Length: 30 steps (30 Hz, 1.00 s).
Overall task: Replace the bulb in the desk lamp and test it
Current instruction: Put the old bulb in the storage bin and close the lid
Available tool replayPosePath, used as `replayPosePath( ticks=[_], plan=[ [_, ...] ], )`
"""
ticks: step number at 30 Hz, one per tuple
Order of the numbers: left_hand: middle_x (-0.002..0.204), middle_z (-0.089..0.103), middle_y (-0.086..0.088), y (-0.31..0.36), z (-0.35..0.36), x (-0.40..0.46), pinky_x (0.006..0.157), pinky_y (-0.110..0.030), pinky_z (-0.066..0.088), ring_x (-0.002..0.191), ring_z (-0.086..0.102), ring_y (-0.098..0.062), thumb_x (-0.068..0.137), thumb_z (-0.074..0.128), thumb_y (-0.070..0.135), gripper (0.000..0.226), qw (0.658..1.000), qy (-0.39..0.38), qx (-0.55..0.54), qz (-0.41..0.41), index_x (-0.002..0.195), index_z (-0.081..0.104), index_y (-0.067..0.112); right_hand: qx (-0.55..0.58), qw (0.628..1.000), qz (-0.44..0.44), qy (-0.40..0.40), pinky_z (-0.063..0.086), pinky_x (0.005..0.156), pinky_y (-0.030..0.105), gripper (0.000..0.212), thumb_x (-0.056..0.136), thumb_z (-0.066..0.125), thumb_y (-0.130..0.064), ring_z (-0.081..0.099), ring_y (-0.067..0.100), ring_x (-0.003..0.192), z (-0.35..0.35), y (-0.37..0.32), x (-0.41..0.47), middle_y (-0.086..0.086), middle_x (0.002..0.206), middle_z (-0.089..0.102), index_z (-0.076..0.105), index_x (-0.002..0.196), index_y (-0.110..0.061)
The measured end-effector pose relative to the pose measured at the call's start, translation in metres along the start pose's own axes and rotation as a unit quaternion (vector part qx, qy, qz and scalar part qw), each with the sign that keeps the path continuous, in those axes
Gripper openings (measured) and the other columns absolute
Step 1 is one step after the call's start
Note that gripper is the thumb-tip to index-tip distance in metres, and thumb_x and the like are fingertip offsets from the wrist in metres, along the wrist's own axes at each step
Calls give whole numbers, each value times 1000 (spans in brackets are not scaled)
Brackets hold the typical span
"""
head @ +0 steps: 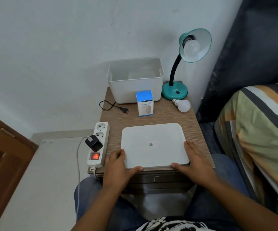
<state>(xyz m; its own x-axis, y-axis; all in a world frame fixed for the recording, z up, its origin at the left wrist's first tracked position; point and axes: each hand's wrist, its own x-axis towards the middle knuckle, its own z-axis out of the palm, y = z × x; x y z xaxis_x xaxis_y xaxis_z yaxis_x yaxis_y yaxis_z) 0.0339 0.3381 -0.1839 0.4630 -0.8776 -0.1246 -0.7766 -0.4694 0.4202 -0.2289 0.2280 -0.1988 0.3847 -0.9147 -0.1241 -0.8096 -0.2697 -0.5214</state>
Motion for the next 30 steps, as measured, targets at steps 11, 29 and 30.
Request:
replayPosePath(
  ticks=[11,29,30],
  plan=[
    [156,31,3,4,-12,22,116,-35,26,142,21,-21,76,68,70,101,999,17,-19,32,154,30,19,13,997,37,62,41,108,48,70,84,64,-58,43,23,133,-28,-7,37,-3,146,47,42,142,-26],
    [140,53,-9,63,-132,233,100,-50,48,129,46,-35,67,55,82,98,990,114,-85,21,133,49,9,15,992,78,96,46,101,46,65,85,73,-38,48,26,123,-83,-22,184,3,138,51,44,141,-26],
    [137,55,-9,62,-131,239,96,-50,50,124,50,-36,65,52,84,100,990,111,-81,18,130,50,8,16,993,83,87,43,103,47,67,85,73,-38,45,28,125,-83,-22,186,4,141,49,42,143,-26]
  ],
)
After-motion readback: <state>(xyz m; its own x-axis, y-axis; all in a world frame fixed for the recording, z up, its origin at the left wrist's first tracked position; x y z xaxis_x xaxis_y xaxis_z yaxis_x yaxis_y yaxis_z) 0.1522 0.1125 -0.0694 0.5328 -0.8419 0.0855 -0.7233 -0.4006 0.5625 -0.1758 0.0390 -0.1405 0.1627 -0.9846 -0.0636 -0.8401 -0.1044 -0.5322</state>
